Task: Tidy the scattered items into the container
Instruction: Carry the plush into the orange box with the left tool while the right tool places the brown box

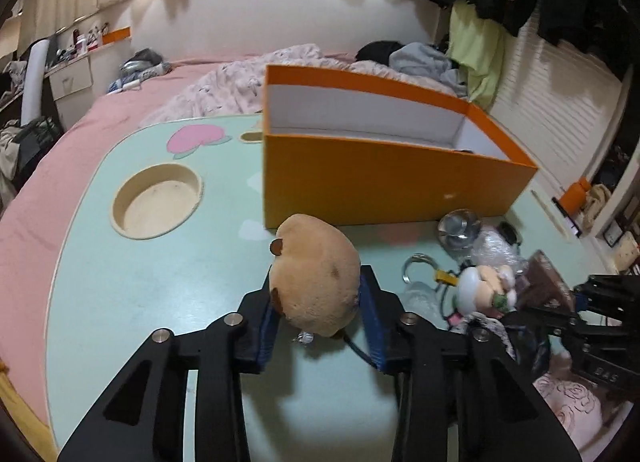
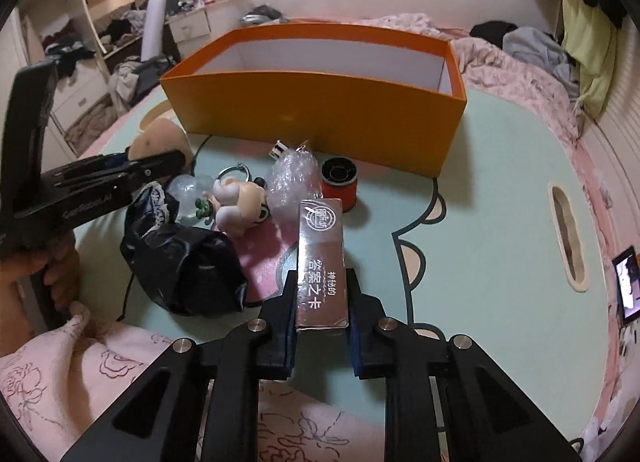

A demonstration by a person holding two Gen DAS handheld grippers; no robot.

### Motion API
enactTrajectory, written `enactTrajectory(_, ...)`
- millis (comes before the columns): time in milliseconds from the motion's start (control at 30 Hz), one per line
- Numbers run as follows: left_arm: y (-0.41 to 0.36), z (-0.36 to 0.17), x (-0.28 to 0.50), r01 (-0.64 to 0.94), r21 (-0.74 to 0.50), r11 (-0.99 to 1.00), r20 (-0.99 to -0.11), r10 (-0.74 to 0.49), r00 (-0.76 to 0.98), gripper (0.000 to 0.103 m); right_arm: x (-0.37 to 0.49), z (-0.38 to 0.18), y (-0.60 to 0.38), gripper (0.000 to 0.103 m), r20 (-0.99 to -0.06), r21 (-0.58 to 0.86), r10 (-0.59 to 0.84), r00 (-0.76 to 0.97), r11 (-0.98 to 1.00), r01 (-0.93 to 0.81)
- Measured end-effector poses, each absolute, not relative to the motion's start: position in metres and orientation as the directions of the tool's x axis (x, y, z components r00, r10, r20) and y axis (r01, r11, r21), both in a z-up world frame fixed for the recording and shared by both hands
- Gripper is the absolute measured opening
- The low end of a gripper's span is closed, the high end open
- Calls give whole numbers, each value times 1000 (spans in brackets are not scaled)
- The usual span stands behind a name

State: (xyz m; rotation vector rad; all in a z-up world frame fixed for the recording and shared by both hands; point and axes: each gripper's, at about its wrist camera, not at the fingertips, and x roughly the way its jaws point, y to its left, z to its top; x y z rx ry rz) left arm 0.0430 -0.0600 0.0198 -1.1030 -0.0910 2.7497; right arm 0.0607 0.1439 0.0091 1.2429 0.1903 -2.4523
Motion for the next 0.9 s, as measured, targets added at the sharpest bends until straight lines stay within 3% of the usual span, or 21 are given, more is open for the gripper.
enactTrajectory(333, -51, 44, 95, -130, -23, -991, -454, 127, -882, 37, 67, 22, 157, 19, -729, 59, -274, -627, -938, 342)
enactTrajectory(900, -49, 33, 83, -109, -40, -993, -522, 113, -845, 37, 63, 18, 153, 19, -747, 56, -280, -603, -931, 362)
